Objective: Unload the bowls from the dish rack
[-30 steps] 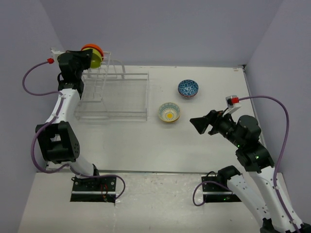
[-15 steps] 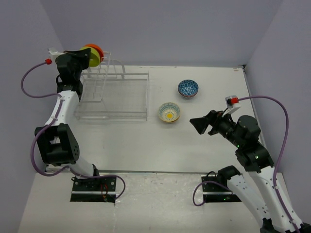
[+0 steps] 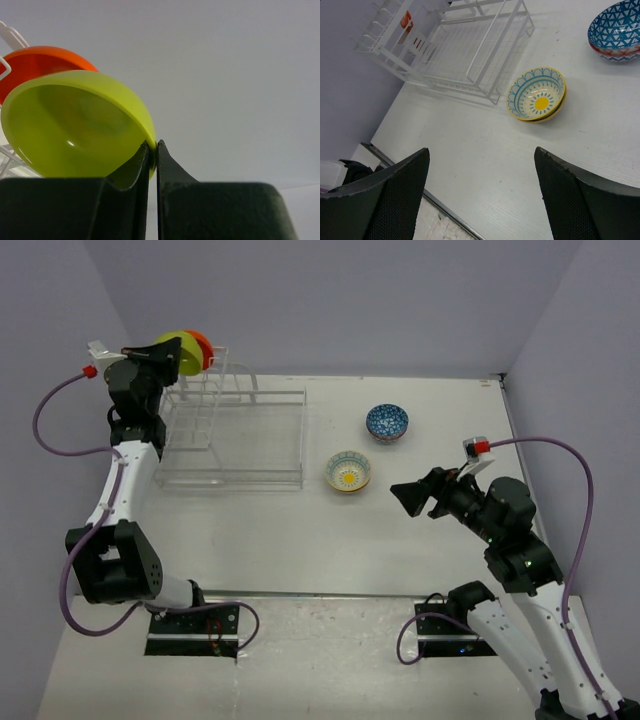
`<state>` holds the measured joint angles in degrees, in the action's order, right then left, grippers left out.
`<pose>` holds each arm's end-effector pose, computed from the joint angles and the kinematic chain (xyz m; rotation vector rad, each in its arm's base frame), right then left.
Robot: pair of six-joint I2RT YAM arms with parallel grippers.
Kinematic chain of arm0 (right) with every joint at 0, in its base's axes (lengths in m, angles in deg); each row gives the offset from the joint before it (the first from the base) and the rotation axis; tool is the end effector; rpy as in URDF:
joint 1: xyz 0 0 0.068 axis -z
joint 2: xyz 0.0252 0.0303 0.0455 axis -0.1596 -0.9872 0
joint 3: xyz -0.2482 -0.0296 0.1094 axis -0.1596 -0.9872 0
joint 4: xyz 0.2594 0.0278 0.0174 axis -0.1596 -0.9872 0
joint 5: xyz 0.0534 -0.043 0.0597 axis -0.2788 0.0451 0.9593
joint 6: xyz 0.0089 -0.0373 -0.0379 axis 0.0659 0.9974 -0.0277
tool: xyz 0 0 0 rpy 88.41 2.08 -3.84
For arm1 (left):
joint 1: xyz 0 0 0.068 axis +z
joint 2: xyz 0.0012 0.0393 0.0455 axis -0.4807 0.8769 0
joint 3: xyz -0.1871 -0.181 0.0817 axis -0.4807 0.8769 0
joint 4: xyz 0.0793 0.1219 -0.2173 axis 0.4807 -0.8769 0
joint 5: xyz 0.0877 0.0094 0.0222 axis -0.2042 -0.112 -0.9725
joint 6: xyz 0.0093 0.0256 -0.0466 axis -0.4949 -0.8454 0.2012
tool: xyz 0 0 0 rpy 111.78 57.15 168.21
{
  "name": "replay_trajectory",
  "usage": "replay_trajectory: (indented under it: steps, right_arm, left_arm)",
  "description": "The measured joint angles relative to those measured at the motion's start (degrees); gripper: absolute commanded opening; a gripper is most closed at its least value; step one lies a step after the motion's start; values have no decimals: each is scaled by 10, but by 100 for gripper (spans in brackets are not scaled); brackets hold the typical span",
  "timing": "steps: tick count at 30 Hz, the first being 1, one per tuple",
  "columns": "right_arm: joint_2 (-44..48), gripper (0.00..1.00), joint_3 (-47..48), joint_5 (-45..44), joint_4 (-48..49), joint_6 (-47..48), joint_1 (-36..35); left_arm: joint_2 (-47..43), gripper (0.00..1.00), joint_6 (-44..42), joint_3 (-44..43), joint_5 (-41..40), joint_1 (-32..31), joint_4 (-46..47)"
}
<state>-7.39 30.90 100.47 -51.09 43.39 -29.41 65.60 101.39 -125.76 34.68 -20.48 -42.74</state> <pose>0.1146 0.0527 0.3482 -0.0849 1.8374 0.8514 0.3489 0.0478 0.3865 -1.0307 1.2113 -1.0163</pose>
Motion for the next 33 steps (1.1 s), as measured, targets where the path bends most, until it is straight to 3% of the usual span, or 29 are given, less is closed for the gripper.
replay_trajectory:
  steps: [10, 15, 21, 24, 28, 33]
  right_arm:
    - [4, 85, 0, -1, 0, 4, 0]
    - [26, 83, 0, -18, -1, -6, 0]
    - [85, 88, 16, -71, -14, -29, 0]
    - [73, 88, 66, -95, -44, -29, 0]
    - [40, 88, 141, -116, -81, -24, 0]
    - [-9, 88, 191, -101, -133, 3, 0]
  left_arm:
    - [-63, 0, -9, 68, 23, 2, 8]
    - [-90, 0, -143, 34, 68, -29, -4]
    - [-132, 0, -408, -73, 148, -242, -76]
    - [-161, 0, -539, -83, 165, -366, -138]
    - [-202, 0, -694, -5, 125, -562, -220]
    - [-200, 0, -775, 140, 30, -766, -322]
